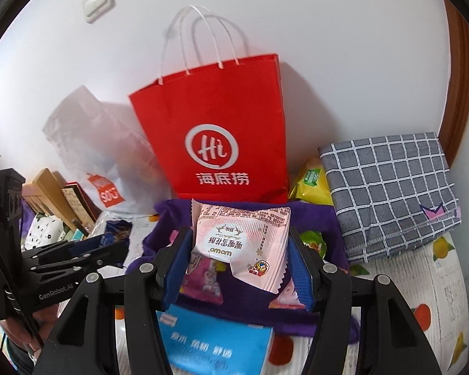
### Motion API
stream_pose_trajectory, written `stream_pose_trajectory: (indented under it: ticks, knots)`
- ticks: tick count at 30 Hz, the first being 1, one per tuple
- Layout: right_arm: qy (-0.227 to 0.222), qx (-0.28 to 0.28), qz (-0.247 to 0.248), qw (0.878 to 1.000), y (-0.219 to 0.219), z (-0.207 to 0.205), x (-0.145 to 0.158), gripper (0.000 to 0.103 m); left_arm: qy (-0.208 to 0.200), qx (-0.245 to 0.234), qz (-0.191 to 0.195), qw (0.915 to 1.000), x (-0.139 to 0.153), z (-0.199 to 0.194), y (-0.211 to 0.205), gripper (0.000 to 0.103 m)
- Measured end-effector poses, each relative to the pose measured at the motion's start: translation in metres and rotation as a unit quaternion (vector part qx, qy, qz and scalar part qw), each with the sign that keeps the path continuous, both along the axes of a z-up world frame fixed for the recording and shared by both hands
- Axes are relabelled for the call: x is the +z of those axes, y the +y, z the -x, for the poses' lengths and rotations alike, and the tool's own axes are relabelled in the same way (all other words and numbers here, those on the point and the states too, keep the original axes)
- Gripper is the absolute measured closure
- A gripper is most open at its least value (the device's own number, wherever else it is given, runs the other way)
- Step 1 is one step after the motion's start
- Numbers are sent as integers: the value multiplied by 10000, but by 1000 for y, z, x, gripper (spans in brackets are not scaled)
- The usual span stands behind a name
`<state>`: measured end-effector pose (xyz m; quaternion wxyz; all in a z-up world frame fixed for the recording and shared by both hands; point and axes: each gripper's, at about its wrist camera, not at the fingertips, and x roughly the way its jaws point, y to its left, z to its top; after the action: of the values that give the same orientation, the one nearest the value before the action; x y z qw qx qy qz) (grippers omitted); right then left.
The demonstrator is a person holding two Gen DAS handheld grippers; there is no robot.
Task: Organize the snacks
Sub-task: 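Carry both held snacks over the purple towel, then open both grippers to drop the snacks onto the purple towel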
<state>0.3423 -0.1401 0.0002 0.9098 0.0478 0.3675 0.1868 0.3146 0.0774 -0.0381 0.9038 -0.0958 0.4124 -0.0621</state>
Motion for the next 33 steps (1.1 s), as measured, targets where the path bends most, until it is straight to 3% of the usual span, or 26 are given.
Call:
stream_pose_trajectory:
  ticks: [7, 23, 33]
  knots:
    - [124, 153, 65, 9998, 0, -30, -19, 45, 192, 151, 97, 9997, -19, -28, 17, 65]
    - [1128, 602, 583, 9901, 15, -70, -85, 45, 833, 473, 100, 9954, -72, -68, 36, 65]
    - [1484, 668, 1080, 9807, 33, -78, -119, 44, 1056, 301, 438, 9930, -91, -83, 29, 65]
